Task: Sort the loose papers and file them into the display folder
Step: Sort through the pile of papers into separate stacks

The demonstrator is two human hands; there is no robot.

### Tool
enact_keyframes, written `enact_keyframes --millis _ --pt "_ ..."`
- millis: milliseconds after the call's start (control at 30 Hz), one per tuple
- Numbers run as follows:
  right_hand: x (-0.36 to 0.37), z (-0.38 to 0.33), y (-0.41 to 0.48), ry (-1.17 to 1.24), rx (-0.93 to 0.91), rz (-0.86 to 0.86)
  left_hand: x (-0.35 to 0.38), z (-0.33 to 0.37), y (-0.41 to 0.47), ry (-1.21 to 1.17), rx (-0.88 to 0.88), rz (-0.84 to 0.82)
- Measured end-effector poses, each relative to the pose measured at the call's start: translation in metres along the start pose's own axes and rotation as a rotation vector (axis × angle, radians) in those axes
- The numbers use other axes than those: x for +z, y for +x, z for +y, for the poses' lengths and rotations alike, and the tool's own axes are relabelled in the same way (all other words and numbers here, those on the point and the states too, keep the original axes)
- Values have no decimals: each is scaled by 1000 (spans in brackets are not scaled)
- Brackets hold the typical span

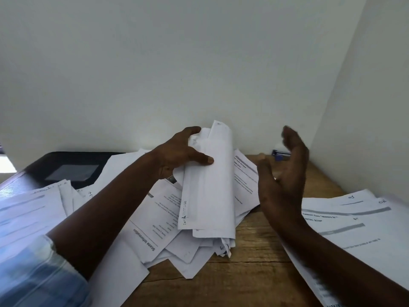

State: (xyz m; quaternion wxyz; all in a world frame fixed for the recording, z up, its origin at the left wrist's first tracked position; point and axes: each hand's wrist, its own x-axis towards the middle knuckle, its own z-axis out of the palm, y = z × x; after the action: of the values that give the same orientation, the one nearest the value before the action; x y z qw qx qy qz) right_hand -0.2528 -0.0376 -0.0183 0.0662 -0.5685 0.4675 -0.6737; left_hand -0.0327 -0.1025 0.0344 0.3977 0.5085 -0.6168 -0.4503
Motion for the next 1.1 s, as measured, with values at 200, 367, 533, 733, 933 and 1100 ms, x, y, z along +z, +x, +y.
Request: enact_keyframes --millis 200,367,533,733,933,1100 --pt "14 -12 -39 5 323 -670 1 -8 4 9 4 -52" --pt "21 -5 -49 -128 206 -693 7 -6 1 -129 -48 -89" --pt "20 -7 -48 -73 242 -719 14 -11 3 -269 -112 -71" --pt "19 -10 -47 -14 276 -723 16 -18 9 -386 -88 -108" --pt "19 -11 -45 64 316 -729 14 -15 9 -475 -205 -46" --pt "17 -4 -24 240 354 -813 -8 -2 3 -350 -231 -63"
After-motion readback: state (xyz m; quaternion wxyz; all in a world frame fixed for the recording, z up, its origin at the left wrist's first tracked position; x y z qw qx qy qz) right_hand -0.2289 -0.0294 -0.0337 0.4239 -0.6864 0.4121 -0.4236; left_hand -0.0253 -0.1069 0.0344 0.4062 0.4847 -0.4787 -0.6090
